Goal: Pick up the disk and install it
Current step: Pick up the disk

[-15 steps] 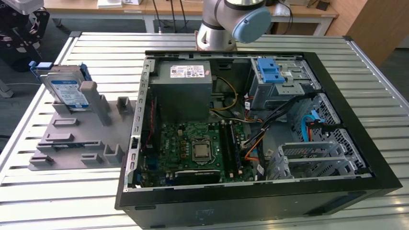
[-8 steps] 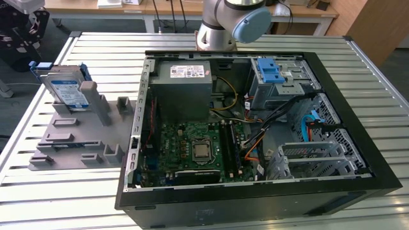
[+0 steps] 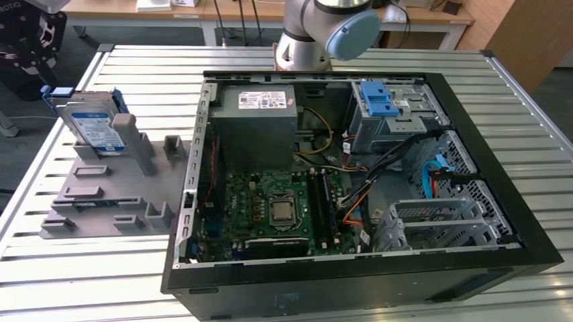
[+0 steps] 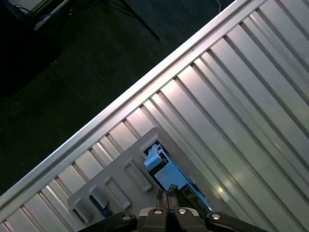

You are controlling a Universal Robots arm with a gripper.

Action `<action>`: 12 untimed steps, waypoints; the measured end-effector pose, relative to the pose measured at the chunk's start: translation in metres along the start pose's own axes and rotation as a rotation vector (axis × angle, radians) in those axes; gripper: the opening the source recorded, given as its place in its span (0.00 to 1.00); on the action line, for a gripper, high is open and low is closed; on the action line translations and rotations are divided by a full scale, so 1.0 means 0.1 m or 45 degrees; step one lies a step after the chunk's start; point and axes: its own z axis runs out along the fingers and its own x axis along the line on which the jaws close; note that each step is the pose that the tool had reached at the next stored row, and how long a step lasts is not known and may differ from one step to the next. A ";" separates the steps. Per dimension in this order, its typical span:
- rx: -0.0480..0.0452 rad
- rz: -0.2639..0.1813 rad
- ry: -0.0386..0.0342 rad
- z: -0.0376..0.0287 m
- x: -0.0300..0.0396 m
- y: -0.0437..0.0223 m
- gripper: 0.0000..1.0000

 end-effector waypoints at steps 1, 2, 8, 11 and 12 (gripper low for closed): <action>0.000 -0.026 0.0003 0.001 0.000 0.000 0.11; 0.000 -0.049 0.0007 0.001 0.000 0.000 0.11; -0.002 -0.187 0.0030 0.004 0.000 0.000 0.11; -0.003 -0.256 0.0042 0.006 0.000 0.000 0.11; -0.003 -0.276 0.0044 0.007 0.000 0.000 0.11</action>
